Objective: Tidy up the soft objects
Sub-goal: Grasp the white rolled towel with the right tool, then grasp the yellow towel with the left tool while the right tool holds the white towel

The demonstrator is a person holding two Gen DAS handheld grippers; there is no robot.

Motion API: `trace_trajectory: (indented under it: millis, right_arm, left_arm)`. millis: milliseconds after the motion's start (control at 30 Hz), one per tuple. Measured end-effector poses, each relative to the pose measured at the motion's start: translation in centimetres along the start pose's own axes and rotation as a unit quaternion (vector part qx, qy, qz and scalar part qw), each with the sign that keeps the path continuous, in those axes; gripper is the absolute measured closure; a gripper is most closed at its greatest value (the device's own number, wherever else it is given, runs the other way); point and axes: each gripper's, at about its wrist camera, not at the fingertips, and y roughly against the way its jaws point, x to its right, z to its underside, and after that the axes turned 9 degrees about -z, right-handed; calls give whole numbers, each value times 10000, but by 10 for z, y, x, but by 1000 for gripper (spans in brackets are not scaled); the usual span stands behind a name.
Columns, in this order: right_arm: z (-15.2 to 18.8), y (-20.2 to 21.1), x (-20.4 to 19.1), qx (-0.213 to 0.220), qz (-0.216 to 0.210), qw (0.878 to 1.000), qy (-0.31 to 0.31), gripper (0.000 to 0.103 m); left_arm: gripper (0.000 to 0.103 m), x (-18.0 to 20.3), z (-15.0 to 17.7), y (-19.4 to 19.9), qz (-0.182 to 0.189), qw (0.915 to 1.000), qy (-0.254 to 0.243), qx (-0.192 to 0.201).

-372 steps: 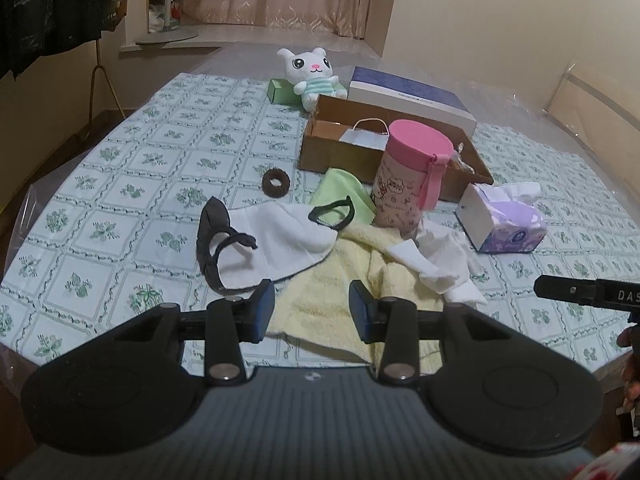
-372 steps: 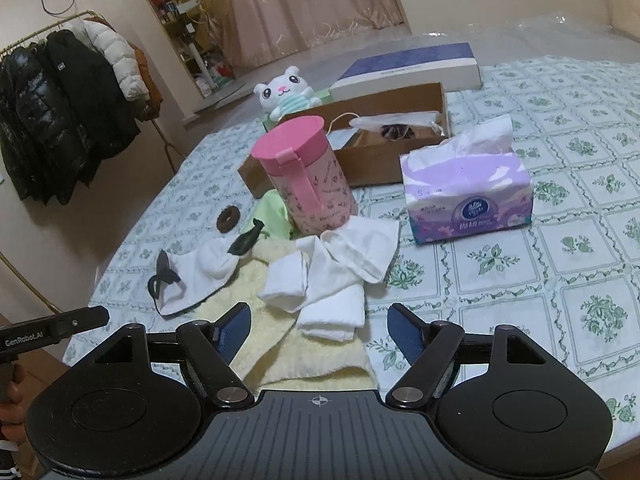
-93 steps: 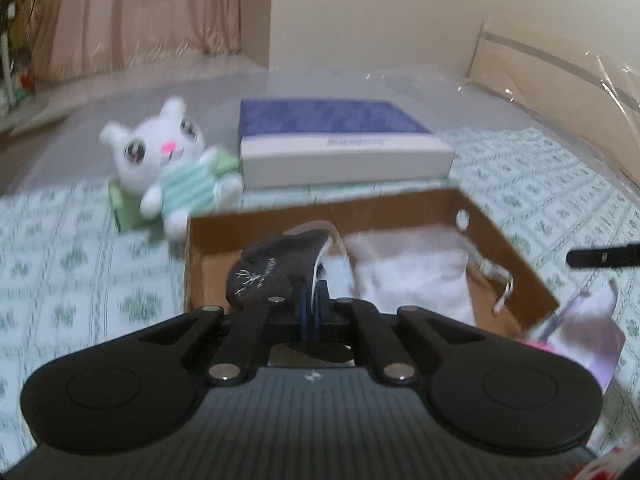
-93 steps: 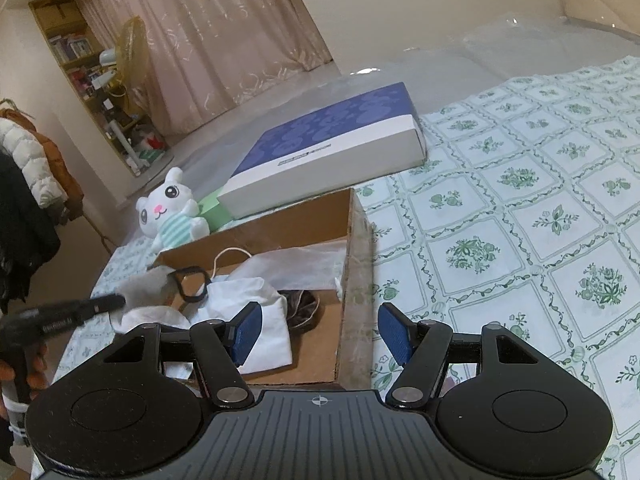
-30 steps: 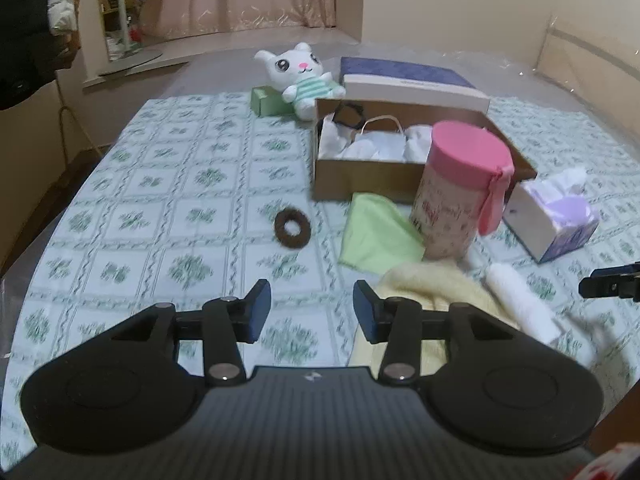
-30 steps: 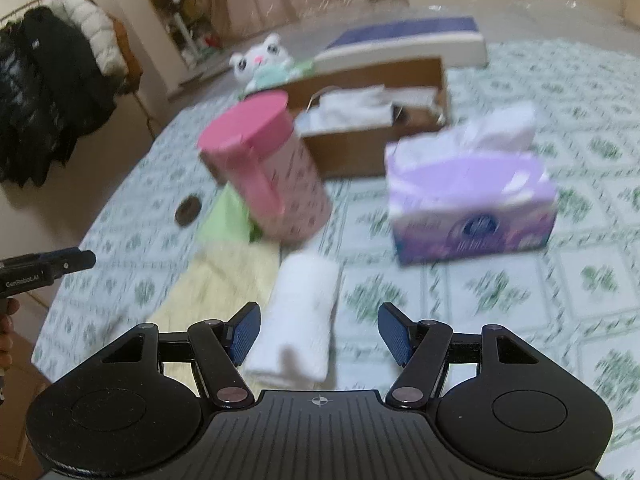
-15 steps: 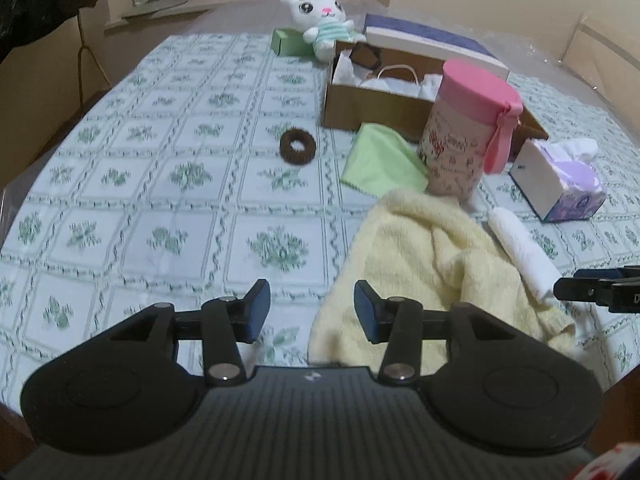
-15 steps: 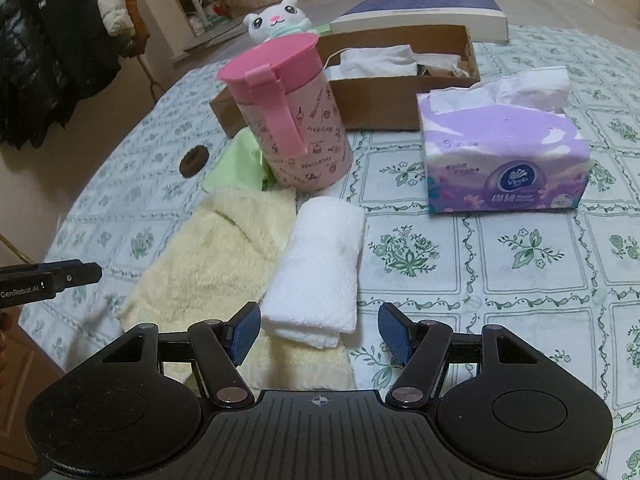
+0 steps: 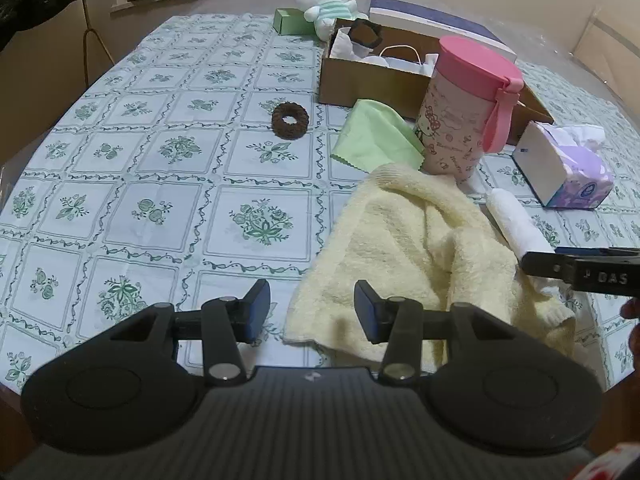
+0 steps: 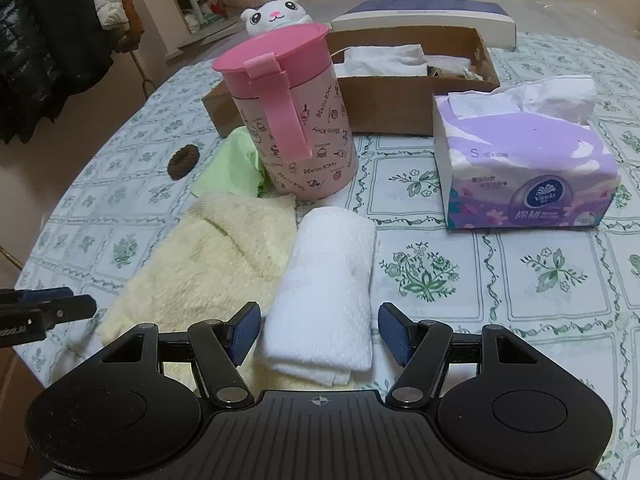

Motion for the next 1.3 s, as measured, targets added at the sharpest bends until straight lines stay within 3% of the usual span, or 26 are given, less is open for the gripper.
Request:
trace_trajectory:
  millis: [700, 767, 900, 1100, 1300]
  right_arm:
    - [-9, -25, 4, 74, -1, 9999, 73, 39]
    - [-8, -24, 5, 105, 9, 9999, 109, 49]
    - [-6, -19, 10, 198, -23, 9998, 95, 58]
    - [-4, -3, 18, 394, 4, 9992, -11, 62]
    - [4, 19, 28, 500, 136, 9986, -83, 62]
  left_arm:
    - [56, 3, -1, -9, 1, 10000, -16, -1]
    - [56, 2, -1, -9, 14, 10000, 5, -8]
    - [56, 3, 2, -8, 31, 10000, 1, 43]
    - [56, 6, 3, -5, 143, 9997, -71, 179]
    - [40, 24, 4, 4, 638, 9970, -198, 389]
